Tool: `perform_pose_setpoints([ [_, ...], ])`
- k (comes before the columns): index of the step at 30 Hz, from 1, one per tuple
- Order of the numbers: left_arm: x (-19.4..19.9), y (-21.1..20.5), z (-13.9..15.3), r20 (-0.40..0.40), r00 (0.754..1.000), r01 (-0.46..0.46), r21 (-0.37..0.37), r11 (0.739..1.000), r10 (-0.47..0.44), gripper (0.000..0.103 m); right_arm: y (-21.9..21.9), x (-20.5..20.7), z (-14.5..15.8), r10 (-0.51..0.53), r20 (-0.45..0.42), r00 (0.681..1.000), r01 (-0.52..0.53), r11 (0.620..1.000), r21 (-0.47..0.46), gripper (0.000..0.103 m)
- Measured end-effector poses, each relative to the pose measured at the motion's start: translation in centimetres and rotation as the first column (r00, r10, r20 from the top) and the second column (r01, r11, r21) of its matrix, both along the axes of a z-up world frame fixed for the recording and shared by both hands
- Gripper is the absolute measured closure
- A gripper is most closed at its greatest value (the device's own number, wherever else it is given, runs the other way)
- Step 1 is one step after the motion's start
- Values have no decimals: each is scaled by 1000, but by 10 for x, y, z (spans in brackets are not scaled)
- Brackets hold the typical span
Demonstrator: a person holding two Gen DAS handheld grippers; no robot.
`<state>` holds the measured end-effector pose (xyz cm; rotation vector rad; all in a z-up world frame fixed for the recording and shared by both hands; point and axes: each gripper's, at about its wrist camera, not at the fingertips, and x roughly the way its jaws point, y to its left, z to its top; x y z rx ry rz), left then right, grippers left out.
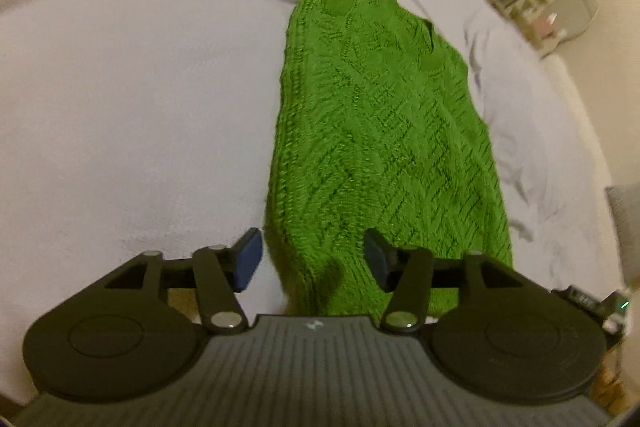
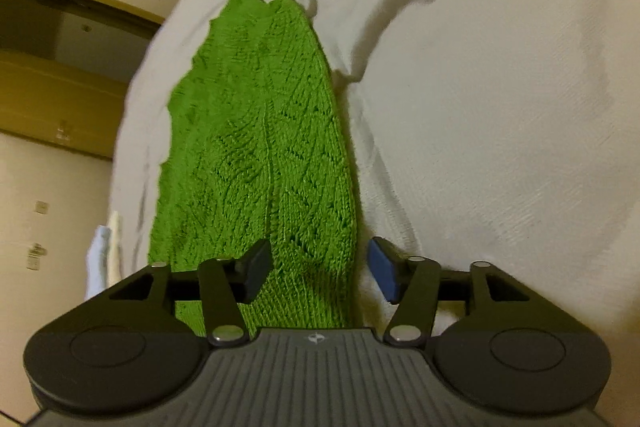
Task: Fold clothes
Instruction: 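Lay the vest flat on the bed, pulling the hem with both grippers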
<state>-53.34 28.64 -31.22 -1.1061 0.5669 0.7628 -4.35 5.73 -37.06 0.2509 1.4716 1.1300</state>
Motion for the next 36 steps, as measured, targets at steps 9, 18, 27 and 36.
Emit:
perform_pose_setpoints([
  [9, 1, -3, -46, 256, 964, 51, 68, 996, -67, 61, -8, -15, -27, 30, -56, 998, -19, 980, 199, 66],
  [18, 14, -8, 3, 193, 976, 60, 199, 978, -99, 98, -3, -27, 9, -77, 34, 996, 68, 974, 214, 95],
  [27, -24, -87, 29, 131, 979, 103, 345, 933, -157, 98, -88, -59, 29, -173, 89, 981, 150, 965, 217, 96],
  [36, -54, -108, -4, -39, 999, 8, 274, 962, 3, 95, -103, -84, 15, -142, 236, 961, 138, 990, 34, 82],
])
